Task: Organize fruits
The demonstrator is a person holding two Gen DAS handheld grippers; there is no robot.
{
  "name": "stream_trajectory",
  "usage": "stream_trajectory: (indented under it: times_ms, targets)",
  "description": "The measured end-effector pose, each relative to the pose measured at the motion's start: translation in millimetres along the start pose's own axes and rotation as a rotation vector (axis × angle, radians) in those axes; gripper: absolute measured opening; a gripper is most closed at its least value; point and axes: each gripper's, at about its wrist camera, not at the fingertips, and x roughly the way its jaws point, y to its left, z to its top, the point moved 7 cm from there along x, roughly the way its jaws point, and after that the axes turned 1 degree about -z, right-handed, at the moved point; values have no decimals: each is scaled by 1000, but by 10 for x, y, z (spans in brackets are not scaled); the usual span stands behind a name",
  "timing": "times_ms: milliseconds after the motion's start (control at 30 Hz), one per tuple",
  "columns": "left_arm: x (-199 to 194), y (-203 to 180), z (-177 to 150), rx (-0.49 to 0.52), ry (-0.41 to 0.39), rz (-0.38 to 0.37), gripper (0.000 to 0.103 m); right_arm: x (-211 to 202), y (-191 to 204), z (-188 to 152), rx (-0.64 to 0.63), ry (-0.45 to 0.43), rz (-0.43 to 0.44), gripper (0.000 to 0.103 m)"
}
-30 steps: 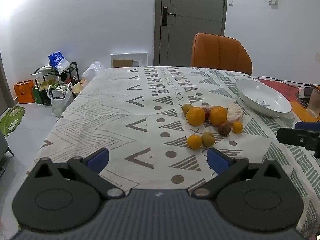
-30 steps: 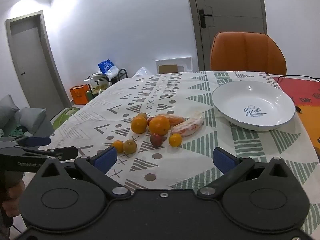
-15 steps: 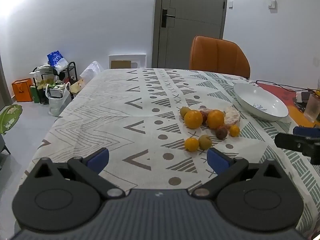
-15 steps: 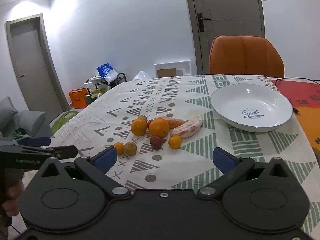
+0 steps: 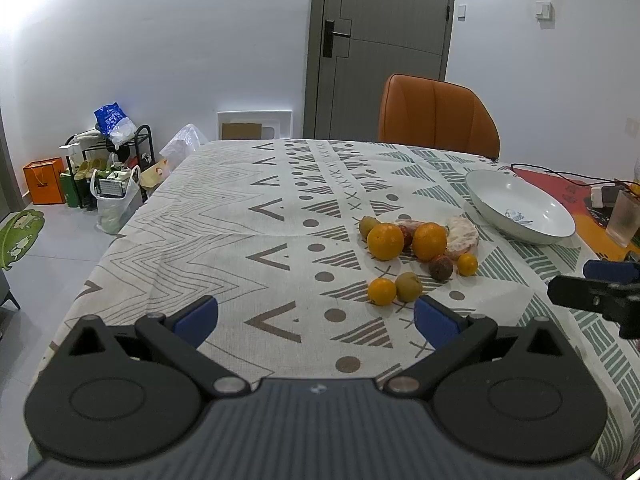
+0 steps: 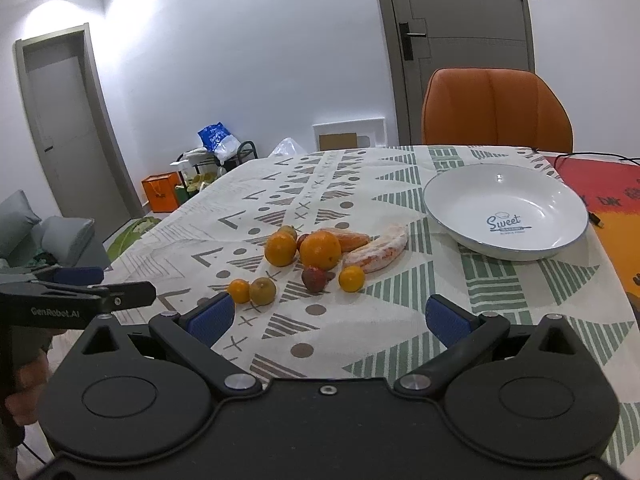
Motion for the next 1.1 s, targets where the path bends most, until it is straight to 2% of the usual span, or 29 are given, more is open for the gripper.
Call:
stream_trajectory:
  times_ms: [1100]
  targets:
    - [-37, -6, 20, -8, -10, -18, 103, -36, -52, 34, 23, -32, 28, 103]
